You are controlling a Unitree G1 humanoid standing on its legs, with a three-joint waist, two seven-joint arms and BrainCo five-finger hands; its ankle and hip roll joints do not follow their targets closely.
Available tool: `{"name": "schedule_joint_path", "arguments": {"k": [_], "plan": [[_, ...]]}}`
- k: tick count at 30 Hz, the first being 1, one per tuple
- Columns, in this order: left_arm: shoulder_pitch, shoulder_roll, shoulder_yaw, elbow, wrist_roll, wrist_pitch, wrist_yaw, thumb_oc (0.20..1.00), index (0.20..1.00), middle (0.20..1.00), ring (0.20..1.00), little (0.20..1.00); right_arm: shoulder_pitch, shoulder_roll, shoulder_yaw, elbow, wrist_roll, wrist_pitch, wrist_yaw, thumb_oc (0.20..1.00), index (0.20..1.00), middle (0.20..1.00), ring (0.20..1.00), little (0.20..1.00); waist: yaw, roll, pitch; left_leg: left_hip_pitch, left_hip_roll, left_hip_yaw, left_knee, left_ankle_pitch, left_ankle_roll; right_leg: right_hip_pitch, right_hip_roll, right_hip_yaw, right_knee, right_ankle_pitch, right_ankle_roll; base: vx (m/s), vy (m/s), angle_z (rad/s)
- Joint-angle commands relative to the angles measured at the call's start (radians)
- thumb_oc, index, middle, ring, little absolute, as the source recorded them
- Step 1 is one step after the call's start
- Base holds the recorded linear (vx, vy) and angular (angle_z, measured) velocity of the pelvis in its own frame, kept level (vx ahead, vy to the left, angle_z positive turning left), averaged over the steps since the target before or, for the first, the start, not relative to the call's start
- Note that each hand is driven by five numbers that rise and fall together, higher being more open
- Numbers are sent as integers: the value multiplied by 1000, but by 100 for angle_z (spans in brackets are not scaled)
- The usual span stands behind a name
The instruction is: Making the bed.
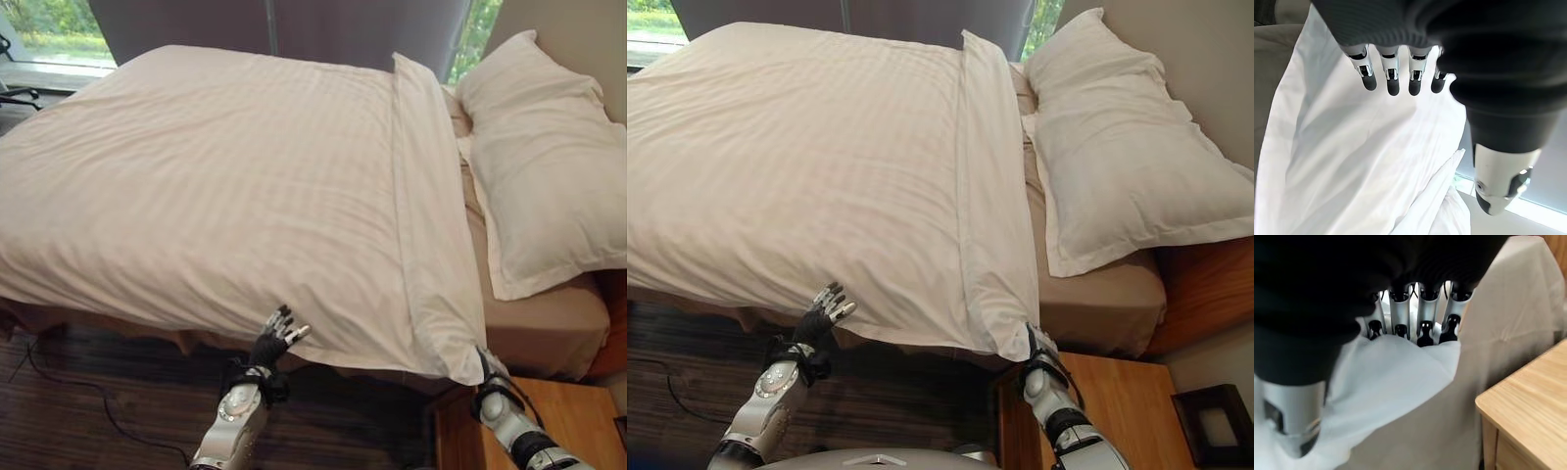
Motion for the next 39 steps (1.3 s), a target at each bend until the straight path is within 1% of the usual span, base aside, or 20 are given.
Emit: {"name": "schedule_joint_path", "arguments": {"k": [1, 2, 4, 6, 8, 10, 11, 14, 17, 18, 19, 20, 24, 25, 27, 28, 33, 34, 37, 39], "plan": [[-7, -33, 44, -27, -13, -37, -16, 1000, 1000, 1000, 1000, 1000, 281, 12, 27, 262, 107, 143, 118, 1000, 1000, 1000, 1000, 1000, -57, 56, 38, 38, 105, -1, 53, -24, -51, -113, 22, 31, 12, 7, -51, 0, 0, 0], [-3, -32, 48, -28, -18, -34, -18, 1000, 1000, 1000, 1000, 1000, 280, 2, 6, 247, 138, 138, 112, 1000, 1000, 1000, 1000, 1000, -57, 50, 38, 38, 104, -3, 54, -25, -50, -113, 22, 30, 13, 8, -50, 0, 0, 0], [-8, -33, 59, -16, -24, -31, -14, 1000, 1000, 1000, 1000, 1000, 288, -7, -75, 178, 299, 97, 100, 1000, 1000, 1000, 1000, 1000, -66, 36, 36, 39, 104, -1, 54, -27, -50, -118, 19, 34, 18, 11, -45, -7, -3, 2], [-14, -44, 71, 11, -27, -34, -7, 1000, 1000, 1000, 1000, 1000, 307, 3, -199, 77, 575, 28, 110, 1000, 1000, 1000, 1000, 1000, -87, 30, 27, 41, 104, 10, 52, -27, -50, -127, 19, 44, 20, 16, -44, 4, 6, 2], [-20, -55, 83, 40, -26, -35, -3, 1000, 1000, 1000, 1000, 1000, 321, 16, -282, 25, 731, -6, 106, 1000, 1000, 1000, 1000, 1000, -102, 28, 22, 47, 100, 16, 49, -29, -49, -132, 17, 48, 21, 19, -43, 26, 33, -7], [-28, -73, 100, 82, -52, -36, 5, 1000, 1000, 1000, 1000, 1000, 321, 35, -390, -34, 931, -66, 103, 1000, 1000, 1000, 1000, 1000, -122, 30, 15, 54, 95, 19, 45, -31, -51, -134, 13, 50, 20, 23, -40, 21, 41, -19], [-30, -72, 100, 83, -52, -36, 5, 1000, 1000, 1000, 1000, 1000, 320, 35, -390, -34, 932, -66, 103, 1000, 1000, 1000, 1000, 1000, -121, 31, 15, 49, 98, 20, 46, -28, -50, -139, 15, 51, 21, 27, -42, 29, 38, -25], [-30, -79, 115, 101, -79, -42, -4, 1000, 1000, 1000, 1000, 1000, 318, 28, -473, -168, 1090, -137, 103, 1000, 1000, 1000, 1000, 1000, -135, 32, 5, 58, 92, 23, 41, -29, -55, -137, 11, 44, 22, 26, -38, 28, 30, -19], [-32, -79, 117, 104, -83, -45, -5, 1000, 1000, 1000, 1000, 1000, 320, 26, -478, -212, 1094, -148, 101, 1000, 1000, 1000, 1000, 1000, -136, 32, -1, 52, 94, 25, 42, -25, -55, -145, 13, 45, 22, 32, -40, 12, 7, -8], [-32, -81, 121, 114, -94, -48, -7, 1000, 1000, 1000, 1000, 1000, 316, 11, -490, -284, 1102, -172, 100, 1000, 1000, 1000, 1000, 1000, -137, 29, -5, 60, 89, 24, 38, -29, -56, -137, 8, 39, 20, 29, -36, 7, 3, -4], [-32, -81, 122, 114, -94, -48, -7, 1000, 1000, 1000, 1000, 1000, 316, 12, -489, -286, 1102, -171, 99, 1000, 1000, 1000, 1000, 1000, -137, 30, -6, 56, 91, 25, 39, -26, -55, -142, 10, 40, 20, 33, -38, 43, 14, -3], [-35, -81, 120, 115, -97, -52, -11, 1000, 1000, 1000, 1000, 1000, 302, -7, -490, -354, 1105, -192, 94, 1000, 1000, 1000, 1000, 1000, -137, 27, -9, 59, 88, 24, 38, -29, -57, -139, 8, 37, 20, 31, -35, 0, 0, 0], [-42, -69, 120, 125, -94, -53, -23, 1000, 1000, 1000, 1000, 1000, 281, -41, -478, -525, 1119, -217, 138, 1000, 1000, 1000, 1000, 1000, -138, 22, -15, 60, 87, 28, 37, -27, -58, -141, 7, 36, 21, 34, -32, 0, 0, 0], [-44, -63, 118, 123, -94, -53, -34, 1000, 1000, 1000, 1000, 1000, 260, -60, -458, -619, 1127, -227, 171, 1000, 1000, 1000, 1000, 1000, -134, 22, -19, 56, 90, 29, 36, -22, -57, -147, 7, 35, 23, 37, -34, 14, -11, 4], [-42, -59, 117, 115, -94, -51, -43, 1000, 1000, 1000, 1000, 1000, 238, -70, -443, -696, 1140, -242, 192, 329, 329, 329, 329, 329, -127, 23, -19, 56, 89, 28, 36, -22, -56, -146, 6, 34, 23, 35, -36, 9, -7, 7], [-39, -59, 118, 109, -98, -50, -48, 1000, 1000, 1000, 1000, 1000, 233, -70, -438, -737, 1148, -249, 204, 200, 200, 200, 200, 200, -124, 23, -19, 55, 89, 27, 36, -22, -56, -145, 6, 32, 23, 35, -36, 16, -5, 6], [-28, -56, 114, 76, -125, -48, -73, 1000, 1000, 1000, 1000, 1000, 190, 0, -422, -878, 1285, -307, 256, 200, 200, 200, 200, 200, -101, 38, -16, 46, 87, 12, 35, -19, -55, -143, 4, 22, 21, 30, -38, 11, -2, 5], [-26, -56, 100, 64, -142, -46, -90, 1000, 1000, 1000, 1000, 1000, 168, 27, -400, -905, 1328, -313, 274, 200, 200, 200, 200, 200, -94, 45, -11, 44, 86, 8, 33, -16, -56, -141, 4, 19, 19, 29, -39, 18, -5, 16], [-27, -52, 89, 45, -164, -47, -110, 1000, 1000, 1000, 1000, 1000, 136, 41, -378, -904, 1366, -320, 286, 200, 200, 200, 200, 200, -83, 53, -5, 40, 86, 0, 32, -14, -57, -138, 3, 15, 16, 27, -40, 5, -10, 11], [-36, -46, 66, 16, -197, -53, -131, 1000, 1000, 1000, 1000, 1000, 74, 57, -338, -895, 1417, -334, 299, 200, 200, 200, 200, 200, -67, 69, 14, 29, 86, -11, 31, -7, -61, -141, 1, 11, 13, 25, -40, -32, -20, 11]]}}
